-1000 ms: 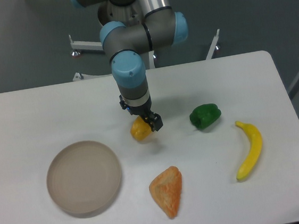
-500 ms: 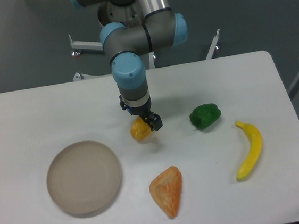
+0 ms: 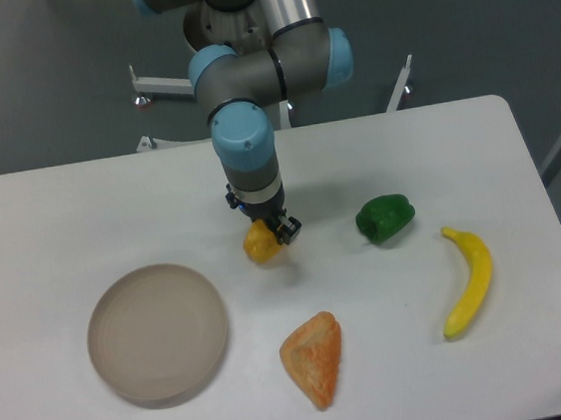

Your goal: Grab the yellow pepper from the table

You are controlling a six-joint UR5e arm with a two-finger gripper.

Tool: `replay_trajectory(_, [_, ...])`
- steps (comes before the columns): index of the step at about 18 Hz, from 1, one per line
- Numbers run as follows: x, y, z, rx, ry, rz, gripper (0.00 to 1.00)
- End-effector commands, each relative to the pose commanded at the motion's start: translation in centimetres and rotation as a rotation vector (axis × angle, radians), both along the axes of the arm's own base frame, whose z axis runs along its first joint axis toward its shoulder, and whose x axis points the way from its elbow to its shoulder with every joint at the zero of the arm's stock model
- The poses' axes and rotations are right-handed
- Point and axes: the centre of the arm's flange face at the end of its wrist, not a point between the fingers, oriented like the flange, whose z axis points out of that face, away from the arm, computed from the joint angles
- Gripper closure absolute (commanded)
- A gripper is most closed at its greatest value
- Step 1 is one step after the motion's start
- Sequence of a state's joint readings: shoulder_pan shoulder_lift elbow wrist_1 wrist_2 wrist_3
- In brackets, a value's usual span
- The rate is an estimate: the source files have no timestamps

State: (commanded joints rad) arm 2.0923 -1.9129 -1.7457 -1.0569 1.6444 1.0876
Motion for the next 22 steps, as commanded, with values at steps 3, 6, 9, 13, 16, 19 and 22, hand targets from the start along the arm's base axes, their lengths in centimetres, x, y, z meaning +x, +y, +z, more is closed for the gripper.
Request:
replay_trajectory(3, [-0.9,1.3,2.4,0.04,0.025,-0.001,0.6])
replay_trajectory(6, [-2.2,3.8,7.0,0.122,0.07,-0.002,0.6])
replay_trajectory(9, [-3.2,6.7,10.2,0.188,0.094,-0.012,0.6])
replay_trajectory(13, [-4.9,10.2,11.9,0.242,0.119,-0.042,0.6])
replay_trajectory(16, [-5.7,11.7,12.3,0.259,0.13,-0.098,0.6])
replay_trajectory(19, [-6.0,12.4,12.2,0.263,0.134,-0.109,0.6])
replay_trajectory(22, [-6.2,12.6,11.7,0.259,0.132,-0.109,0.6])
